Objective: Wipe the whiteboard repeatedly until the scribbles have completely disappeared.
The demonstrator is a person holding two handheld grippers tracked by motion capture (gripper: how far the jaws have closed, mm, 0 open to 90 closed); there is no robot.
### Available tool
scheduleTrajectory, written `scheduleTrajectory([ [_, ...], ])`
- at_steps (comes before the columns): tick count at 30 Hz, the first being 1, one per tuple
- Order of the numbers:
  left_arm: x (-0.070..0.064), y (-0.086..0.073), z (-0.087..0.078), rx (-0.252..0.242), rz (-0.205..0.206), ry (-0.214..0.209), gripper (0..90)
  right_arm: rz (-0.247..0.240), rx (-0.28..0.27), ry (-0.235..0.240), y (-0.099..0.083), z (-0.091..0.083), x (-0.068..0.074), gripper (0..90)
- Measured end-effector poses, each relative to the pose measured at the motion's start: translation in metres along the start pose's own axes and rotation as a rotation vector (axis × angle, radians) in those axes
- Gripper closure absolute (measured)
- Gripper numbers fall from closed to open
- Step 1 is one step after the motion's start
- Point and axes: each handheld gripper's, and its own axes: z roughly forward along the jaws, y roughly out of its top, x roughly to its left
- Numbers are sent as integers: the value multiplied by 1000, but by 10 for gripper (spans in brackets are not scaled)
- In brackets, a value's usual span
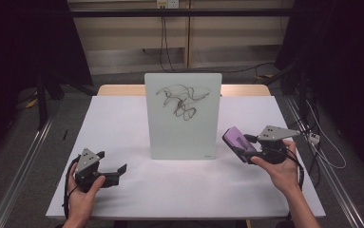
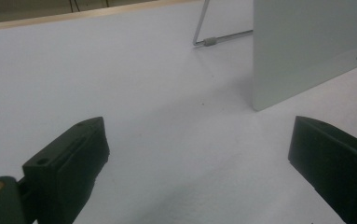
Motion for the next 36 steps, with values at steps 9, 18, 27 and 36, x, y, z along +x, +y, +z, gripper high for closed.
scheduleTrajectory([
  [9, -1, 0, 2, 4, 5, -8, 47, -67, -57, -15, 11, -2, 12, 410],
  [18, -3, 1, 0, 4, 14, 4, 47, -93, -90, 2, 14, 7, 24, 411],
  [27, -2, 1, 2, 11, 4, -1, 47, -103, -94, 33, 25, 11, 27, 411],
  [36, -2, 1, 3, 14, -3, -8, 47, -129, -123, 38, 44, 18, 29, 410],
])
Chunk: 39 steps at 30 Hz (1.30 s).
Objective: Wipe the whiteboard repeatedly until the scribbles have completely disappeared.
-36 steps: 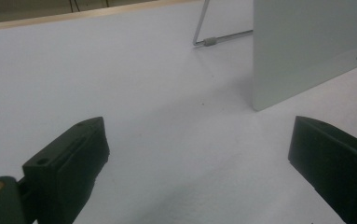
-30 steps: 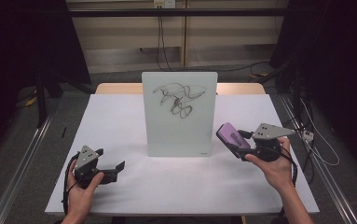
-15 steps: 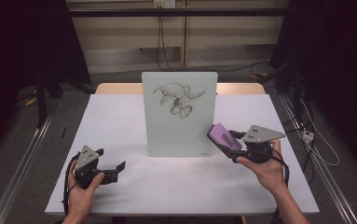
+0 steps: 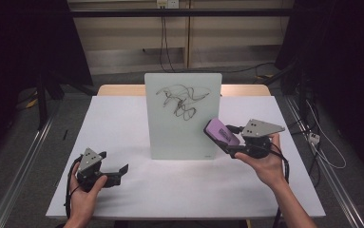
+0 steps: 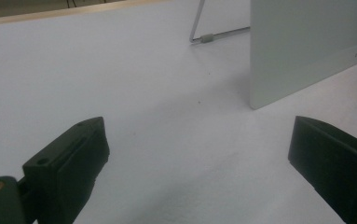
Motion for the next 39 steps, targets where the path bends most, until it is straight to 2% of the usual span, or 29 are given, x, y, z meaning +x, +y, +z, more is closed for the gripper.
scheduleTrajectory([
  [18, -2, 0, 0, -9, 2, -1, 48, -15, -58, 19, 30, 11, -4, 410],
  [28, 0, 0, 0, -3, 2, -1, 47, -30, -95, -3, 52, 13, -12, 410],
  [39, 0, 0, -1, -4, 3, -3, 47, -68, -120, -34, 77, 17, -18, 410],
])
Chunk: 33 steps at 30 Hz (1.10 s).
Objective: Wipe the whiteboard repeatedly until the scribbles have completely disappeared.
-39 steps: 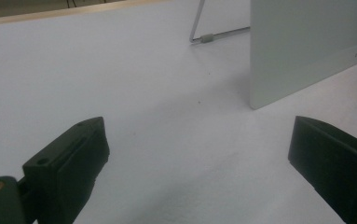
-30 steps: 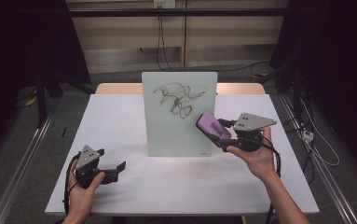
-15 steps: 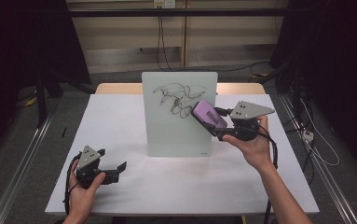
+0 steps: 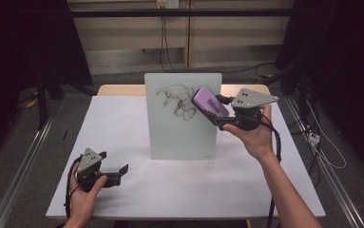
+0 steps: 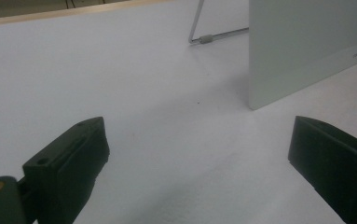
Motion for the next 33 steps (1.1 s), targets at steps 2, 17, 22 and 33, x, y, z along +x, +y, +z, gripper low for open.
scheduleTrajectory([
  [2, 0, 0, 0, 3, 6, 1, 47, -9, -5, -12, 3, 0, -1, 410],
  [17, -1, 0, 1, 3, 4, -3, 47, -30, -6, -45, 17, 8, -9, 410],
  [22, 0, 0, 0, 1, 3, 0, 47, -40, -2, -54, 21, 12, -11, 410],
  [33, 0, 0, 0, 1, 3, -1, 47, -61, 25, -98, 19, 18, -13, 411],
])
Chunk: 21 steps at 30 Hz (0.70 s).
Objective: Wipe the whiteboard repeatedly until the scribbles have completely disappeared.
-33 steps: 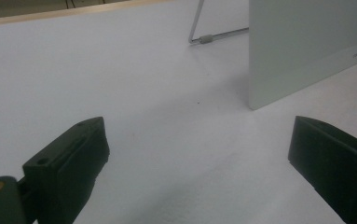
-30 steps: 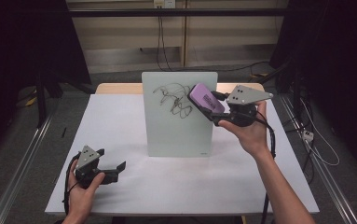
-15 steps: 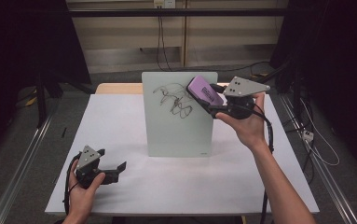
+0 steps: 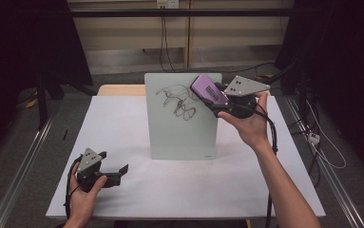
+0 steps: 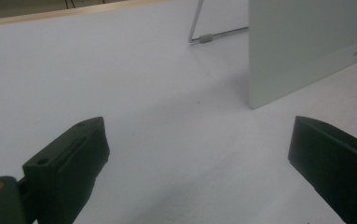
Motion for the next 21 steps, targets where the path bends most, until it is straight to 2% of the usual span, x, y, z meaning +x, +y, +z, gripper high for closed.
scheduleTrajectory([
  [12, 0, 0, 1, 5, 1, 0, 47, 4, 39, 40, -3, 6, 6, 413],
  [21, -1, 0, 1, 3, 11, 2, 47, -7, 78, 106, -14, 19, 25, 414],
])
